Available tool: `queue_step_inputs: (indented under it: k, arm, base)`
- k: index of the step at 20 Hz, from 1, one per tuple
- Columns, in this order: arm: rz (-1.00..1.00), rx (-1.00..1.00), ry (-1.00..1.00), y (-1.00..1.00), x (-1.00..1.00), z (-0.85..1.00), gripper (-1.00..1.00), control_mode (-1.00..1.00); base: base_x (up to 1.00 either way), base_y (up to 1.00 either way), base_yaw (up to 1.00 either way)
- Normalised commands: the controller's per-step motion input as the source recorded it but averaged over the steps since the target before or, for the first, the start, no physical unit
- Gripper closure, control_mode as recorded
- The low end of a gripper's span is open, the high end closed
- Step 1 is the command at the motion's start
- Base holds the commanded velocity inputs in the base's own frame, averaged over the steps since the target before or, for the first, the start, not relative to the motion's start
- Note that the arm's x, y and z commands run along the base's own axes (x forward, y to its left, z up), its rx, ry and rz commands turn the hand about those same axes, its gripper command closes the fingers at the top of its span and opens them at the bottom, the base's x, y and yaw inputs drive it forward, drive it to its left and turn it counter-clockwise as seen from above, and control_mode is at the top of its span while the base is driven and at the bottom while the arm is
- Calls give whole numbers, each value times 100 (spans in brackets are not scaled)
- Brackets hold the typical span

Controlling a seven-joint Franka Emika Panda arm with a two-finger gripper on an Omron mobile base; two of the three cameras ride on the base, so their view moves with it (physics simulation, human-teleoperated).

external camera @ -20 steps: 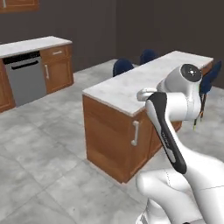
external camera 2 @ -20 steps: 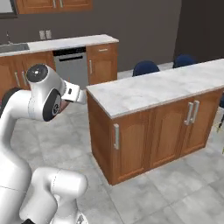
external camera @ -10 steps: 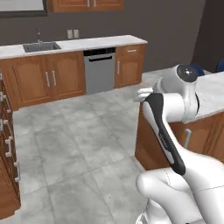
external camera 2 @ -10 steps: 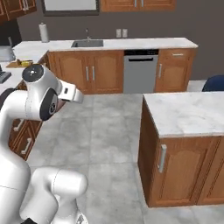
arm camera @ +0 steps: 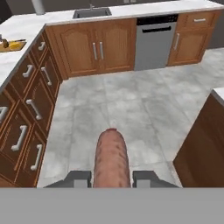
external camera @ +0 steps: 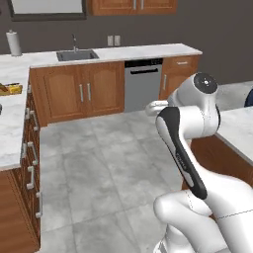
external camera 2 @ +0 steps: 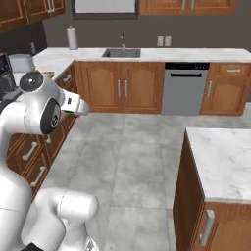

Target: Retrieve the sausage and cheese from the fridge and place them on the cutting board on the counter.

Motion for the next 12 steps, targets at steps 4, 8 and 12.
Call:
queue_step_inputs:
  k: [4,8,12]
  arm:
    - [0,0,0,0,0,0,100,100]
    - [0,0,0,0,0,0,100,100]
    - [0,0,0,0,0,0,100,100]
  base:
    - [85,0,22]
    - [84,0,23]
    - [84,0,25]
